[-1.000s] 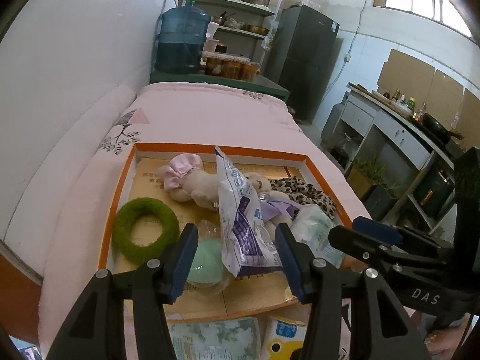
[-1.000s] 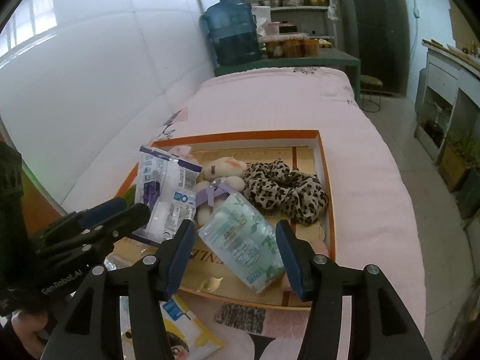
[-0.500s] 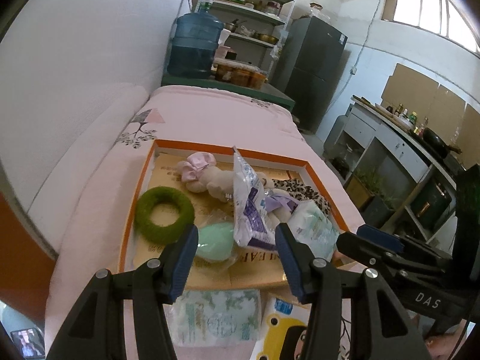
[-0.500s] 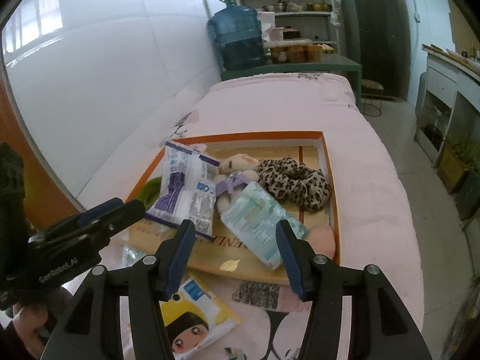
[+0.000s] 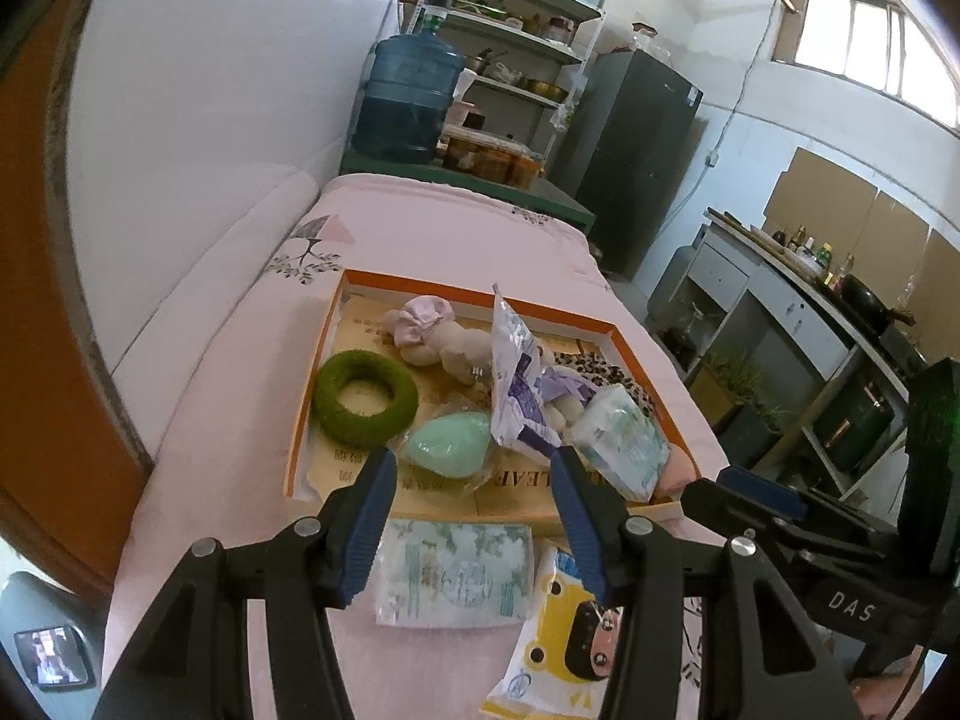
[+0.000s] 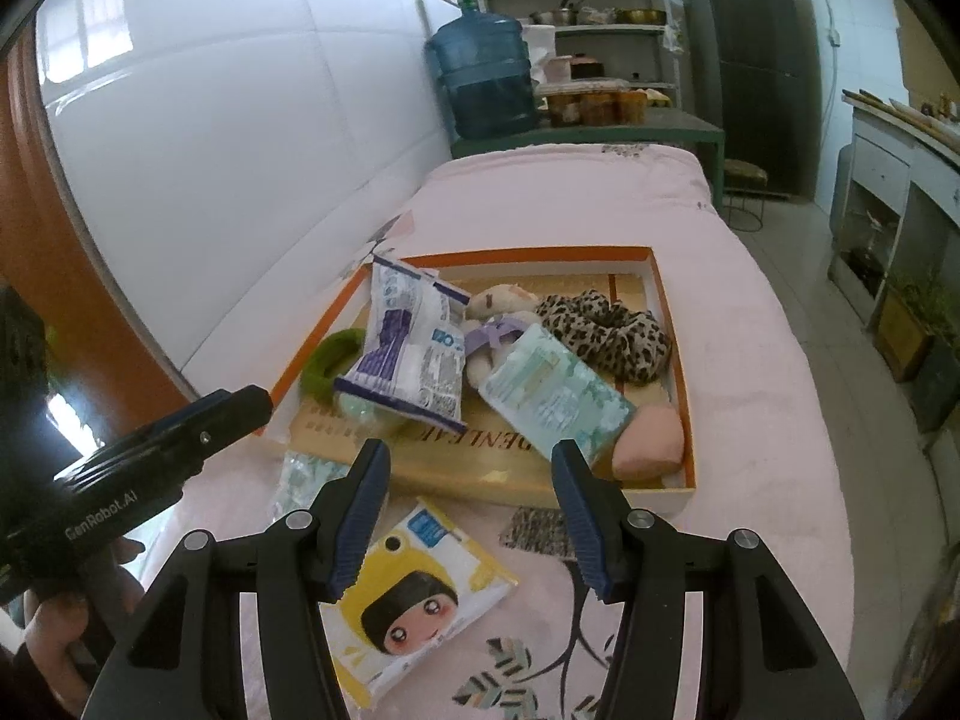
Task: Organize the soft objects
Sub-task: 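Move both tools back toward the tissue pack and yellow cartoon pack, then grasp the green-white tissue pack with the left tool while the right grasps the yellow cartoon pack, then carry the tissue pack and yellow cartoon pack into the box lid with both tools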
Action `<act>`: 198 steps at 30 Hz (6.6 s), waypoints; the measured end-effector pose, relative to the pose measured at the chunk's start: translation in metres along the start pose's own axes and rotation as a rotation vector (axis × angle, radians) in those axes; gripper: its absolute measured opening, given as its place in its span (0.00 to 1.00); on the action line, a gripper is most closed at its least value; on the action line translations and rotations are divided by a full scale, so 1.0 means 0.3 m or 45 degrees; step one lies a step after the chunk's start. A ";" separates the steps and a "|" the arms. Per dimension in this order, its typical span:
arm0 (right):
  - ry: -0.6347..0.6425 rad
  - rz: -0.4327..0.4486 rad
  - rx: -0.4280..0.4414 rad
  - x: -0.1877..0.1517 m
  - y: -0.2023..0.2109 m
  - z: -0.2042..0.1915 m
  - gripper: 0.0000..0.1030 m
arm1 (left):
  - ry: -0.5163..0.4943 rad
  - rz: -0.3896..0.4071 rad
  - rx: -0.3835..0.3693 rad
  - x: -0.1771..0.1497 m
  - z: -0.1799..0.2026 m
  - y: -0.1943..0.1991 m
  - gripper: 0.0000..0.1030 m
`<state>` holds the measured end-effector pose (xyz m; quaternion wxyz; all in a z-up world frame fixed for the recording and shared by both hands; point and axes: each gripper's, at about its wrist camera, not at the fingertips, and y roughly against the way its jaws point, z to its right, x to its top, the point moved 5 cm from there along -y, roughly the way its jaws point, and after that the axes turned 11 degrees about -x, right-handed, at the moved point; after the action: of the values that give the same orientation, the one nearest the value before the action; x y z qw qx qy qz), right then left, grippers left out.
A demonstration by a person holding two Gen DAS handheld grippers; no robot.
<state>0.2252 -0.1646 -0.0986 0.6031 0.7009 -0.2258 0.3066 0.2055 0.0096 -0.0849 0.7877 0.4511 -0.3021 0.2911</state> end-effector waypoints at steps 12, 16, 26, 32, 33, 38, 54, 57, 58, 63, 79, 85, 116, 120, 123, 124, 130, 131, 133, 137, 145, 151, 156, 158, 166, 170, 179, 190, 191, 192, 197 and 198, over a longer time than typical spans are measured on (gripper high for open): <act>-0.018 -0.009 0.004 -0.062 0.065 -0.029 0.56 | 0.010 -0.004 0.007 -0.045 -0.012 0.061 0.52; -0.016 -0.011 -0.001 -0.080 0.085 -0.032 0.56 | 0.006 -0.010 0.016 -0.070 -0.013 0.078 0.52; -0.020 -0.015 0.002 -0.123 0.114 -0.048 0.56 | 0.012 -0.001 0.029 -0.125 -0.024 0.137 0.52; -0.030 -0.039 -0.011 -0.157 0.114 -0.056 0.56 | 0.027 -0.001 0.031 -0.153 -0.043 0.155 0.52; -0.030 -0.043 -0.014 -0.160 0.111 -0.057 0.56 | 0.028 -0.003 0.031 -0.160 -0.045 0.156 0.52; -0.035 -0.083 -0.042 -0.201 0.087 -0.072 0.68 | 0.040 -0.016 0.025 -0.183 -0.056 0.159 0.52; -0.232 -0.288 -0.171 -0.263 -0.091 -0.175 0.75 | 0.090 -0.005 0.020 -0.205 -0.128 0.187 0.52; -0.203 -0.293 -0.238 -0.257 -0.111 -0.192 0.76 | 0.110 -0.002 0.021 -0.204 -0.153 0.190 0.52; -0.196 -0.295 -0.256 -0.254 -0.118 -0.196 0.76 | 0.113 -0.001 0.022 -0.203 -0.160 0.190 0.52; -0.097 -0.318 -0.342 -0.265 -0.163 -0.223 0.75 | 0.110 -0.020 0.024 -0.203 -0.174 0.172 0.52; -0.053 -0.259 -0.199 -0.286 -0.093 -0.134 0.67 | 0.027 -0.138 -0.064 -0.168 -0.148 0.050 0.52; -0.049 -0.212 -0.212 -0.281 -0.033 -0.083 0.67 | 0.008 -0.275 -0.190 -0.184 -0.154 -0.052 0.51; -0.242 -0.142 -0.205 -0.262 0.054 0.087 0.67 | -0.562 -0.435 -0.364 -0.240 0.083 -0.086 0.52; -0.246 -0.135 -0.214 -0.255 0.057 0.102 0.67 | -0.662 -0.439 -0.349 -0.233 0.094 -0.122 0.52; -0.234 -0.146 -0.212 -0.257 0.048 0.099 0.67 | -0.749 -0.471 -0.323 -0.246 0.103 -0.147 0.52; -0.228 -0.156 -0.213 -0.260 0.043 0.098 0.67 | -0.787 -0.485 -0.307 -0.255 0.105 -0.158 0.52; -0.097 -0.257 -0.307 -0.298 -0.018 0.050 0.73 | -0.921 -0.512 -0.211 -0.306 0.112 -0.198 0.52; -0.062 -0.275 -0.330 -0.307 -0.035 0.036 0.73 | -0.920 -0.506 -0.208 -0.307 0.110 -0.199 0.52; -0.043 -0.300 -0.317 -0.317 -0.059 0.017 0.73 | -0.895 -0.511 -0.214 -0.304 0.106 -0.201 0.53; -0.007 -0.346 -0.364 -0.330 -0.105 -0.001 0.73 | -0.735 -0.556 -0.259 -0.283 0.068 -0.223 0.55; -0.062 -0.297 -0.271 -0.333 -0.082 0.025 0.59 | -0.608 -0.490 -0.251 -0.255 0.027 -0.188 0.29; -0.045 -0.267 -0.225 -0.325 -0.054 0.010 0.55 | -0.471 -0.396 -0.283 -0.256 0.037 -0.106 0.25; -0.038 -0.228 -0.193 -0.305 -0.011 -0.008 0.55 | -0.369 -0.332 -0.252 -0.245 0.068 -0.040 0.25; -0.037 -0.215 -0.180 -0.293 0.005 -0.012 0.55 | -0.342 -0.311 -0.230 -0.238 0.083 -0.018 0.25; -0.008 -0.158 -0.160 -0.237 0.064 -0.031 0.55 | -0.208 -0.240 -0.125 -0.202 0.090 0.046 0.25; 0.002 -0.133 -0.153 -0.215 0.091 -0.038 0.55 | -0.182 -0.200 -0.022 -0.178 0.076 0.070 0.25; 0.039 -0.044 -0.149 -0.136 0.149 -0.061 0.56 | -0.150 -0.108 0.109 -0.105 0.061 0.113 0.25; 0.050 0.038 -0.108 -0.040 0.188 -0.087 0.56 | -0.155 -0.038 0.161 -0.027 0.087 0.131 0.25; 0.051 0.043 -0.104 -0.032 0.189 -0.088 0.56 | -0.155 -0.034 0.161 -0.021 0.090 0.132 0.25; 0.052 0.046 -0.103 -0.025 0.189 -0.089 0.56 | -0.156 -0.028 0.160 -0.014 0.094 0.132 0.25; 0.059 0.074 -0.101 0.011 0.199 -0.092 0.56 | -0.159 -0.012 0.151 0.019 0.105 0.124 0.25; 0.060 0.079 -0.102 0.019 0.200 -0.091 0.56 | -0.160 -0.011 0.149 0.027 0.106 0.121 0.25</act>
<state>0.1837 -0.1478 -0.0500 0.6262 0.6613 -0.2452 0.3322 0.1775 -0.0019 -0.0465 0.7407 0.5150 -0.3315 0.2761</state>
